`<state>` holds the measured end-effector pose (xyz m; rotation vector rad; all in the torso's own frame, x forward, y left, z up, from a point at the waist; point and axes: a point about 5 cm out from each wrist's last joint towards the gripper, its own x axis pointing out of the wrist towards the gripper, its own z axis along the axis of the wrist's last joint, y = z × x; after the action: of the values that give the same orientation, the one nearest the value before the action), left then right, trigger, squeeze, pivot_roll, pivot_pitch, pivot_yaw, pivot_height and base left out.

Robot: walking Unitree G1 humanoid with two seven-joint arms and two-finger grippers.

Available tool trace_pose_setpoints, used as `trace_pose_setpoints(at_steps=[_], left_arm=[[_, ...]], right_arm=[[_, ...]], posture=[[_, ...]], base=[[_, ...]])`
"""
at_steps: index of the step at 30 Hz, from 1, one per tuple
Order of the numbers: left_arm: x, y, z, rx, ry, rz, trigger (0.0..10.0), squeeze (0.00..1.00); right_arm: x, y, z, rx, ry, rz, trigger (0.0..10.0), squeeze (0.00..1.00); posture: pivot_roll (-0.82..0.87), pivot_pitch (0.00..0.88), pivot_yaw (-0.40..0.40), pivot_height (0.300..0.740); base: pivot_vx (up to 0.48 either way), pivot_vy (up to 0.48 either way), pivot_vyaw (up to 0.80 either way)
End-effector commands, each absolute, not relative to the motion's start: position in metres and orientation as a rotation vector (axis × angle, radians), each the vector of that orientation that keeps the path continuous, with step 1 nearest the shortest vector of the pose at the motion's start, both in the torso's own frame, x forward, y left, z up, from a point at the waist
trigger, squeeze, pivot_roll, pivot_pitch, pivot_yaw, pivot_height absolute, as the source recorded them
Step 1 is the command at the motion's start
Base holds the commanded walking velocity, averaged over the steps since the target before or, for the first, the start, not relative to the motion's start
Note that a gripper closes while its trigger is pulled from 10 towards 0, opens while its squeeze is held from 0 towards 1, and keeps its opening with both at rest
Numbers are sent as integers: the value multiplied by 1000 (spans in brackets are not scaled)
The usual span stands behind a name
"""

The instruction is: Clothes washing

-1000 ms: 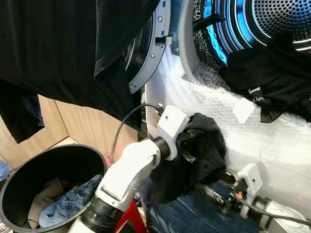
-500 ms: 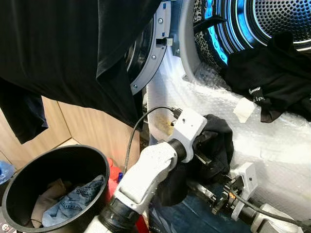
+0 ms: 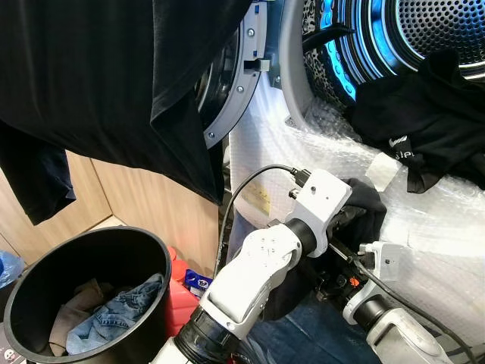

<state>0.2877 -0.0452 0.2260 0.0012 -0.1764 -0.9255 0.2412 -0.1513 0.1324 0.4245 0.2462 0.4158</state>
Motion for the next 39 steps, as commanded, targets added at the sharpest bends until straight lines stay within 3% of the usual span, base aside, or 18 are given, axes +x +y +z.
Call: trace_pose_setpoints(at_steps=[1,2,3,13,39], left_arm=[[275,-61,248,-31,-273,-973,10000,0],[274,-62,249,-37,-274,-976,10000,0],[273,-63,250,-44,-275,-979,10000,0],[267,-66,252,-58,-284,-1001,10000,0],[254,-68,250,-67,-293,-1032,10000,0]], right_arm=[[243,-153,139,433,222,404,10000,0],[244,-153,139,439,216,390,8392,0],[245,-153,138,467,211,374,196,0],[246,-153,141,552,183,347,0,0],[243,-147,143,531,170,428,0,0]], posture=[[-53,0,-7,740],[-49,0,-9,740],[-45,0,-10,740],[-47,0,-11,740],[-42,0,-26,740]], base=[[0,0,0],[0,0,0],[0,0,0],[0,0,0],[0,0,0]])
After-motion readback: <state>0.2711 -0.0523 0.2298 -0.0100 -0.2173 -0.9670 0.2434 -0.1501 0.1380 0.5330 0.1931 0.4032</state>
